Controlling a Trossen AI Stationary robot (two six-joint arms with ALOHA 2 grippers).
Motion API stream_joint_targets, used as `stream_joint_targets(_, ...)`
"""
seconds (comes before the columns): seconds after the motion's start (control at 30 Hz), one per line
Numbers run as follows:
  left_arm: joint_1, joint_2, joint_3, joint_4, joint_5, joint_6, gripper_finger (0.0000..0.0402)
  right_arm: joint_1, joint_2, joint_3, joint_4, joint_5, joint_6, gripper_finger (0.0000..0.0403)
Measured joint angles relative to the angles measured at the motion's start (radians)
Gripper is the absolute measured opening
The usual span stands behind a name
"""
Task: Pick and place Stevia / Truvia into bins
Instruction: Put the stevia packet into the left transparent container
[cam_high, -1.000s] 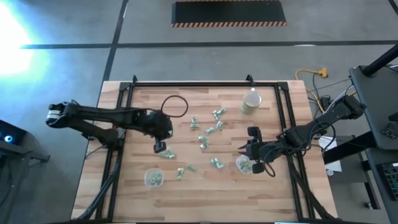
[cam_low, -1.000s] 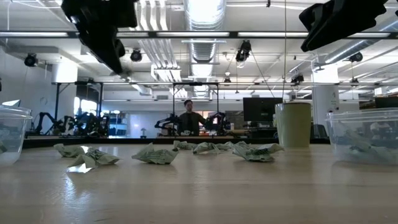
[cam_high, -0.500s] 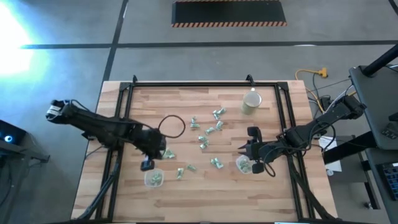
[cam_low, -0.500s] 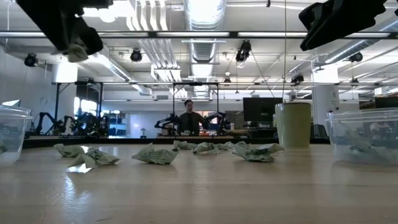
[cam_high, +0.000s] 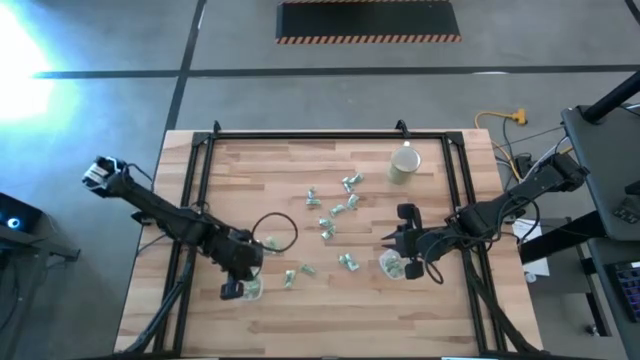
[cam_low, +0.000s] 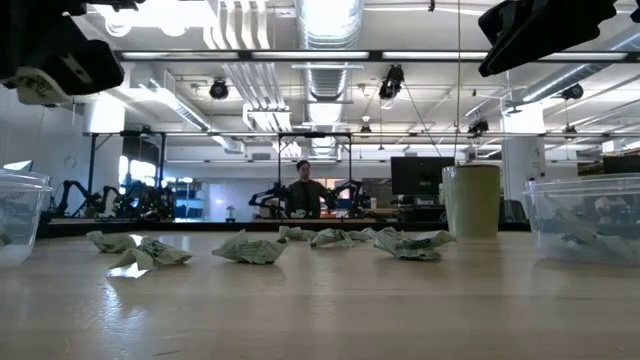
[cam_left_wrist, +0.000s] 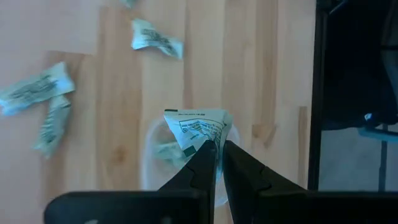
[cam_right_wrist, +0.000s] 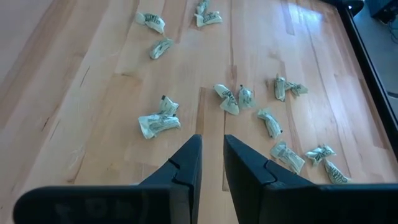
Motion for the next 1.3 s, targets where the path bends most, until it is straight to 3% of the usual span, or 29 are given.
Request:
stream_joint_targets(0.37, -0.102, 0.123, -0.001, 0.053, 0.001, -0.101, 0.0008, 0.001, 0.0, 0.0, 0.006, 0.003, -0.008, 0.0056)
stream_joint_targets(1.07, -0.11, 0.159, -0.069, 0.001, 0.0, -0.21, 0.0011, 0.001, 0.0, 0.0, 0.022, 0.003, -0.008, 0.0056)
stream_joint_targets(1.3, -0.11, 0.159, -0.069, 0.0, -0.017, -0.211, 0.0075, 0.001, 0.0, 0.0, 0.022, 0.003, -0.008, 0.0057)
